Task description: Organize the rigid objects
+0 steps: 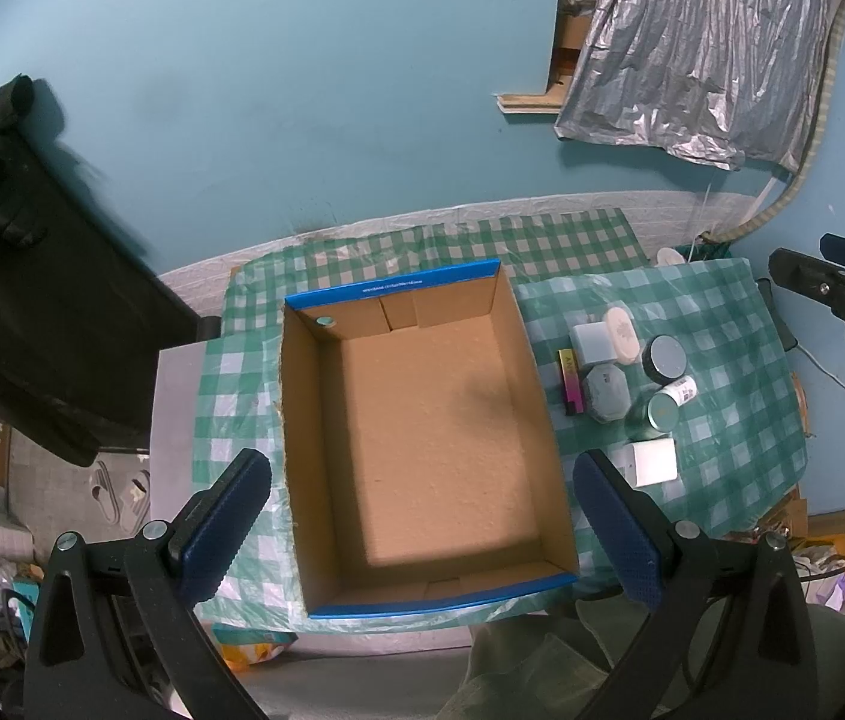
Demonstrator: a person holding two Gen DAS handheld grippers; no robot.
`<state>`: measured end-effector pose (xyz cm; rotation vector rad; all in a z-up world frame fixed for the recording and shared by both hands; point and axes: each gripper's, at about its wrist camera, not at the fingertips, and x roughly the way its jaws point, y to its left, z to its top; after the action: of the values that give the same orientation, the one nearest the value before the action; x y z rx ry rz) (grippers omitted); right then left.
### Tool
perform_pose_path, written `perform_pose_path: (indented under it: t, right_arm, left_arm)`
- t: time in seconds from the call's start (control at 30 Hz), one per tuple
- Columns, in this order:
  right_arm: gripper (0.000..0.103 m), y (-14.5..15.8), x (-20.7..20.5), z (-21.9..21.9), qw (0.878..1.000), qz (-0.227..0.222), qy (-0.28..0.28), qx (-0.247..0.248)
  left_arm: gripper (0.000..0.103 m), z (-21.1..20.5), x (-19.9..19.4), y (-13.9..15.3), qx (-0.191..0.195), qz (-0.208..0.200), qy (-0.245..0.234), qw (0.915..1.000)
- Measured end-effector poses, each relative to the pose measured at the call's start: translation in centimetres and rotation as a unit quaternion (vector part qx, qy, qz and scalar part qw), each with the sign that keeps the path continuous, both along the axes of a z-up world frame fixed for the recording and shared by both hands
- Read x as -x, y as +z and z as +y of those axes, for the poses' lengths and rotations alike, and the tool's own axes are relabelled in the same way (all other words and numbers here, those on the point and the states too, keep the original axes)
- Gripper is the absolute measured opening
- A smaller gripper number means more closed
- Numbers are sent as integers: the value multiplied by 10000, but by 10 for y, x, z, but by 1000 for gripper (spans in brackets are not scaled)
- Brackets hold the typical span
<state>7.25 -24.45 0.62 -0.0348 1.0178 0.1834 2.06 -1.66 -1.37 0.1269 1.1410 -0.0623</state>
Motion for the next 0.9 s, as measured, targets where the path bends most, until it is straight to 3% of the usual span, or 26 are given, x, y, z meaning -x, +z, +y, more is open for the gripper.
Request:
perform_pose_path:
  t: [0.9]
  right_arm:
    - [101, -1, -1, 1, 10000, 21, 13, 31]
  left_arm:
    - [102, 2, 0, -5, -18, 9, 2, 10000]
